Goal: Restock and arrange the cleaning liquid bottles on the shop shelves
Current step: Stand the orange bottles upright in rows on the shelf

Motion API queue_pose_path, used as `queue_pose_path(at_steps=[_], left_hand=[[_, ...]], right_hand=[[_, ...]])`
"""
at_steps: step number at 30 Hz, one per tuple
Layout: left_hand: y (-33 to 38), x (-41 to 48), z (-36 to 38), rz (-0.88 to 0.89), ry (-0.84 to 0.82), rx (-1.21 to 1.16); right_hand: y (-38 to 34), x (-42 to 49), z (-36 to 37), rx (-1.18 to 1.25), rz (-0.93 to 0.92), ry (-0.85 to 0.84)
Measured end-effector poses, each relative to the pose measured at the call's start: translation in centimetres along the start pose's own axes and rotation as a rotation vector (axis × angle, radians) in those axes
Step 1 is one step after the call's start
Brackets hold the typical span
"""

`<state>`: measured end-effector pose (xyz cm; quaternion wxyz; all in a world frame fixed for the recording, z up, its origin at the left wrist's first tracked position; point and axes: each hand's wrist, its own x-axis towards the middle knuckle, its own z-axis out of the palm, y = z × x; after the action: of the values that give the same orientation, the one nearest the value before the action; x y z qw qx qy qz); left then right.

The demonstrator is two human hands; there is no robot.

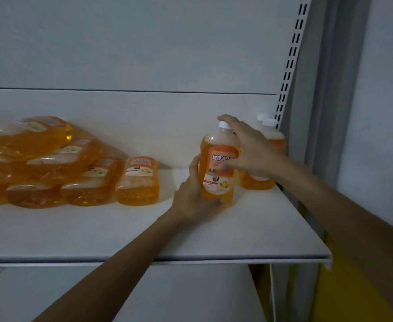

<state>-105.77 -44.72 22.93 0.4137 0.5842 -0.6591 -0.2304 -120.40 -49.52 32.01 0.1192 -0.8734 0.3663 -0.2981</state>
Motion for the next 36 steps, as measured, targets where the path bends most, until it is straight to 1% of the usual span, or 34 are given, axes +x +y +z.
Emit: queue_pose_path(at_steps=[4, 8, 11, 16, 24, 27, 30, 32, 34, 35, 36], left_hand=[[-0.3, 0.5, 0.8, -0.076, 0.071, 0.316], [-0.7, 0.2, 1.2, -0.113, 0.027, 0.594], [-0.3, 0.0, 1.2, -0.080, -0.037, 0.757], [-0.2, 0.0, 1.0, -0.082, -0.074, 0.787], [0.0, -0.1, 1.0, -0.090, -0.055, 0.771], [0.4, -0.2, 0.6, -0.066, -0.020, 0.703], [0.4, -0.6, -1.1, 0.012, 0.082, 0.697], [-0.3, -0.9, -3.3, 0.078, 0.166, 0.784], [-1.5, -1.0, -5.8, 0.085, 0.218, 0.908], [-2.1, -1.2, -7.0, 0.046, 0.237, 0.955], [-2.5, -1.4, -7.8, -0.016, 0.252, 0.985]], right_hand=[[0.3, 0.9, 0.3, -0.151, -0.022, 0.020], [0.8, 2.8, 0.5, -0.435, -0.002, 0.040], [1.6, 4.3, 0.9, -0.482, 0.041, 0.065], [2.4, 6.5, 1.7, -0.517, 0.112, 0.051], [2.7, 7.4, 2.2, -0.571, 0.109, 0.064], [2.5, 7.3, 2.3, -0.644, 0.134, 0.040], [1.5, 7.1, 2.4, -0.721, 0.148, 0.026], [0.0, 6.9, 2.8, -0.631, 0.055, 0.119], [-1.8, 7.2, 4.3, -0.395, -0.094, 0.234], [-2.7, 7.6, 5.2, -0.240, -0.096, 0.224], [-3.4, 8.1, 6.4, -0.090, -0.036, 0.166]])
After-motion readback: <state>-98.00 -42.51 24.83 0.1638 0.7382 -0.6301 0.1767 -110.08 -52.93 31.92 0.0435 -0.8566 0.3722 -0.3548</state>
